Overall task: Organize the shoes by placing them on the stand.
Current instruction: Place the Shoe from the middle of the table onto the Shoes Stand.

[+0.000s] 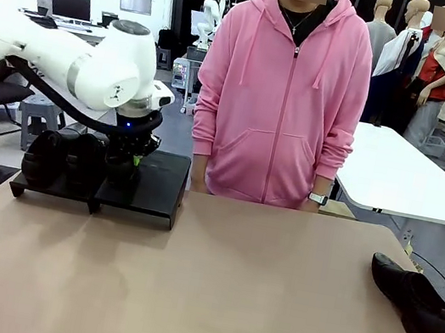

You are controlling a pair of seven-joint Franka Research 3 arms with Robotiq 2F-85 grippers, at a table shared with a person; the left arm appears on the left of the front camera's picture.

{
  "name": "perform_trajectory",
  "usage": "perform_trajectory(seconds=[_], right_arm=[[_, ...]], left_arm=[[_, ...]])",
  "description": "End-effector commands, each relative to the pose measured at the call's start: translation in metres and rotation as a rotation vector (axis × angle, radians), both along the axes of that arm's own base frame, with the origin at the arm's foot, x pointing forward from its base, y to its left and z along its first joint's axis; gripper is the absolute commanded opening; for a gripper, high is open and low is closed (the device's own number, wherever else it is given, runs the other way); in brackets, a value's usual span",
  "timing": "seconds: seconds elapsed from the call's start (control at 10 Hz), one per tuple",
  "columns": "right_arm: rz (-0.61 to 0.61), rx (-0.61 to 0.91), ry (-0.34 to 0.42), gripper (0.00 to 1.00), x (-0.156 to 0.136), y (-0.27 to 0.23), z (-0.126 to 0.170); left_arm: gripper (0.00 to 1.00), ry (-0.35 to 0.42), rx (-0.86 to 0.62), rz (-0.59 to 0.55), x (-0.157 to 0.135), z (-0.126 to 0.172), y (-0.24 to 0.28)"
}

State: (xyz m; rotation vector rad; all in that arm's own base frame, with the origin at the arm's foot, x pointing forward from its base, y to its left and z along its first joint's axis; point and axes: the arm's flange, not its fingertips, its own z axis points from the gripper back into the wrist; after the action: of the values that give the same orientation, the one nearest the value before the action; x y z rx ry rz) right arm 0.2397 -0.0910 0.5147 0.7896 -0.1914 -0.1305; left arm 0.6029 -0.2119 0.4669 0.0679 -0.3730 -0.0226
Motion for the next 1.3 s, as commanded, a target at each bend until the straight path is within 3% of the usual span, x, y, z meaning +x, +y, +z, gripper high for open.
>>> perform_trajectory(seconds=[0.0,0.3,0.4,0.5,0.8,1.0,1.1,1.2], right_arm=[[0.003,0.02,-0.011,1.0,0.0,0.0,0.003],[0.003,0.02,-0.011,1.0,0.0,0.0,0.003],[0.003,0.02,-0.011,1.0,0.0,0.0,0.003],[0.003,0.02,-0.011,1.0,0.0,0.0,0.003],[0.003,0.02,-0.011,1.0,0.0,0.0,0.003],[0.003,0.02,-0.011,1.0,0.0,0.0,0.003],[0.003,0.02,-0.011,1.0,0.0,0.0,0.003],[0.003,0.02,-0.011,1.0,0.0,0.0,0.003]], left_arm=[[0.0,-0.029,0.035,0.029,0.003,-0.005,-0.011],[0.0,0.003,0.083,0.006,0.005,-0.024,-0.019],[0.47,-0.014,0.106,0.003,0.005,-0.022,-0.021],[1.0,-0.036,0.112,-0.005,0.003,-0.019,-0.022],[1.0,-0.111,0.128,-0.007,-0.016,0.004,-0.02],[1.0,-0.092,0.104,-0.042,-0.07,0.052,-0.018],[1.0,0.074,0.071,-0.046,-0.113,0.077,-0.013],[1.0,0.247,-0.004,-0.126,-0.156,0.089,-0.008]])
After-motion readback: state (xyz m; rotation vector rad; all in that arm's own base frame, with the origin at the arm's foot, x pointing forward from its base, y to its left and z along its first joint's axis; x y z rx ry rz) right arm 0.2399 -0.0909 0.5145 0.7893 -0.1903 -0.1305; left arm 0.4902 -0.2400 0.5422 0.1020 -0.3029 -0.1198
